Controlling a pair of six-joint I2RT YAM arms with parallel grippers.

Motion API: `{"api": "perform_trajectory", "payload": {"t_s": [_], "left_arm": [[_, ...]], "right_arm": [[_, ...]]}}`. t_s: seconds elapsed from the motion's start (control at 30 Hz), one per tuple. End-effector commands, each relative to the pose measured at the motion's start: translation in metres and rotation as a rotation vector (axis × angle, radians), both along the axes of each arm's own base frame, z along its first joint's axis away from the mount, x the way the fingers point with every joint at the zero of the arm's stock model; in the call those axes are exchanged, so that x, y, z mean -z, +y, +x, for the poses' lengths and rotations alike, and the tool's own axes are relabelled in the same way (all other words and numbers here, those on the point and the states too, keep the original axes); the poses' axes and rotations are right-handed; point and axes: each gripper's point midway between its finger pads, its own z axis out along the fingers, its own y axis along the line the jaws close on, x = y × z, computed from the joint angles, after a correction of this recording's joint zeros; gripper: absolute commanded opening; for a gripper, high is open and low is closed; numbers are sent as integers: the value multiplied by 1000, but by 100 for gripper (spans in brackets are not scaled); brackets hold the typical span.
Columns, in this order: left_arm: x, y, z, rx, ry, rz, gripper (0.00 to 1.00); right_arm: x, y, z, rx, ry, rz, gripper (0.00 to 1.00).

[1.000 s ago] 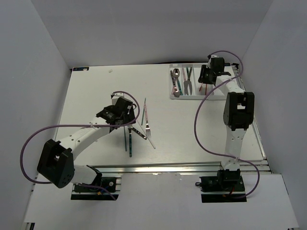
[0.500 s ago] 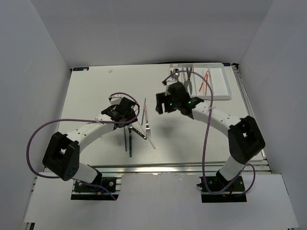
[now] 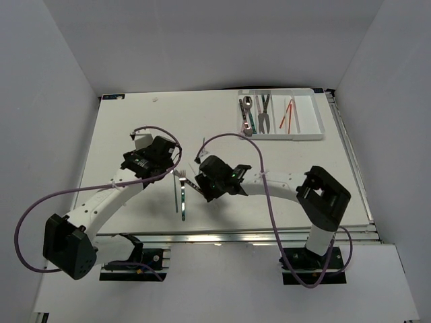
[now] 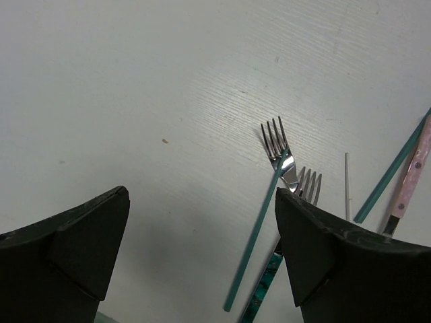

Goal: Sort the eating utensils into containers

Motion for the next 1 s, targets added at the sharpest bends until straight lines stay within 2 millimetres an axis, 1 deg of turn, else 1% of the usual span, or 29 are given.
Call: {"api": "perform_trajectory", "payload": {"t_s": [0.0, 0.03, 0.1, 0.2, 0.27, 0.3, 0.33, 0.37, 0.4, 0.5, 0.53, 0.57, 0.67, 0.73, 0.77, 0.87, 0.93, 0.97], "left_arm": [[-18, 7, 1, 52, -13, 76, 98], [-18, 15, -1, 38, -8, 113, 98], [-14, 22, -6, 21, 1, 147, 98], [-6, 23, -8, 33, 12, 152, 98], [-2, 19, -8, 50, 27, 141, 98], [-2, 19, -8, 52, 28, 141, 98], [-2, 20, -9, 54, 30, 144, 98], [-3, 20, -10, 53, 27, 144, 98], [-4, 20, -9, 56, 24, 140, 98], [-4, 18, -10, 70, 14, 124, 98], [-4, 16, -10, 77, 13, 114, 98], [-5, 16, -11, 80, 8, 109, 98], [-5, 14, -11, 90, 7, 100, 98], [-5, 13, -12, 94, 6, 95, 98], [-5, 14, -12, 94, 5, 95, 98], [-6, 13, -12, 99, 1, 88, 98], [-6, 13, -12, 100, -1, 88, 98], [-6, 12, -12, 101, 0, 87, 98]], "right_arm": [[13, 3, -5, 17, 3, -67, 55], [21, 1, -7, 17, 10, -91, 54], [27, 1, -10, 19, 9, -110, 51], [41, -1, -14, 19, 20, -152, 43], [46, -4, -17, 21, 21, -182, 38], [49, -5, -19, 25, 21, -195, 33], [53, -6, -21, 26, 23, -207, 31], [54, -6, -23, 26, 22, -213, 28], [55, -6, -27, 19, 27, -223, 21], [54, -3, -32, 23, 20, -232, 18], [55, -4, -33, 28, 24, -244, 15], [53, -3, -34, 29, 21, -242, 12], [50, 1, -33, 32, 19, -237, 10], [45, 6, -31, 37, 9, -226, 1], [42, 7, -29, 51, 3, -220, 0], [22, 16, -21, 63, -39, -181, 0], [-1, 27, -12, 69, -80, -127, 0], [-10, 30, -10, 69, -94, -116, 0]]}}
